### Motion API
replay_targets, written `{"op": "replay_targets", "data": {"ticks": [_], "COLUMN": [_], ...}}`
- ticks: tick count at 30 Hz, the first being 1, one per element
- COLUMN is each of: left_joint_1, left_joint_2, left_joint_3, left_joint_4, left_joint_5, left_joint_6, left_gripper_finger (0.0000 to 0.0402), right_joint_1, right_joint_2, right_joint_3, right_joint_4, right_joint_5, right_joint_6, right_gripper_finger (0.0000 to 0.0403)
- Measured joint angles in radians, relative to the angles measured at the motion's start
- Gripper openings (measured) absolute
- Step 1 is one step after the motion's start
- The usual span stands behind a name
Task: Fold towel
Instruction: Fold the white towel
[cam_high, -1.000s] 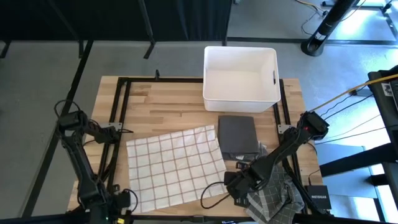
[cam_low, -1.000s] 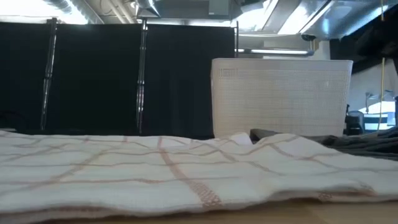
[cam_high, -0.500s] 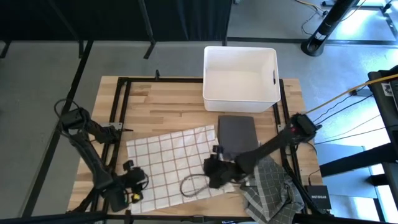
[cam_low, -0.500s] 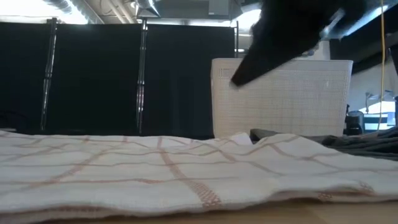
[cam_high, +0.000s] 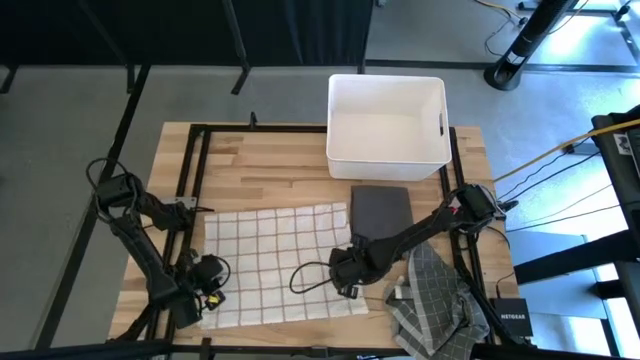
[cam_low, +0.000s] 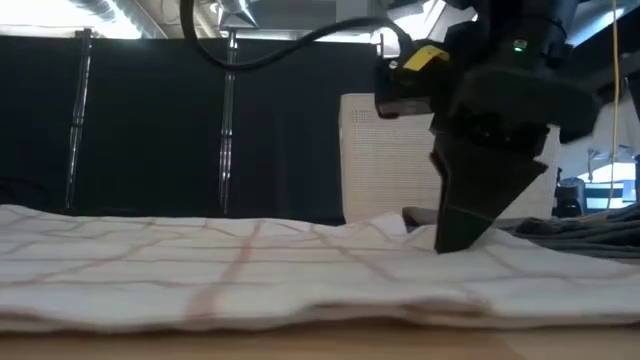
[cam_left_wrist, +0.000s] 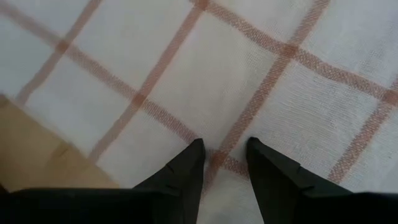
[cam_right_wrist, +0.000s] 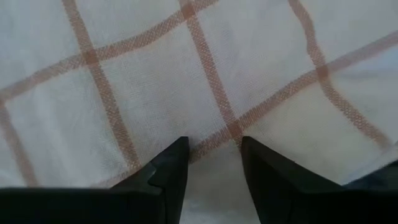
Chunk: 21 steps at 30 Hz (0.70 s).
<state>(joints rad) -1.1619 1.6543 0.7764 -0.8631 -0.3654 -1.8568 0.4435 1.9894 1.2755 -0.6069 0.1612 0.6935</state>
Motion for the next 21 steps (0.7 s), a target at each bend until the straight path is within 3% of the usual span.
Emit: {"op": "replay_targets", "data": {"ticks": [10,12,17,21], "left_joint_1": [-0.003,0.022,0.139,0.229], "left_joint_2": [-0.011,-0.035,-0.099,-0.17], "left_joint_3": [0.092,0.133,0.166,0.166], "left_joint_4": [0.005,-0.043,-0.055,-0.095], "left_joint_5": [0.009,-0.034,-0.199,-0.191], "left_joint_6": [0.23,0.317,0.578,0.722], "left_gripper_finger": [0.0118,0.0118,0.0118,0.0118], "right_joint_1": [0.002,0.003,-0.025,-0.078], "right_joint_2": [-0.023,-0.032,-0.033,-0.045], "right_joint_3": [0.032,0.063,0.097,0.099], "right_joint_4": [-0.036,-0.025,0.108,0.187], "right_joint_5": [-0.108,-0.054,0.204,0.122], "right_joint_6": [0.025,-0.06,-0.443,-0.663], "right_gripper_finger": [0.0153,0.0153,0.0153,0.0153]}}
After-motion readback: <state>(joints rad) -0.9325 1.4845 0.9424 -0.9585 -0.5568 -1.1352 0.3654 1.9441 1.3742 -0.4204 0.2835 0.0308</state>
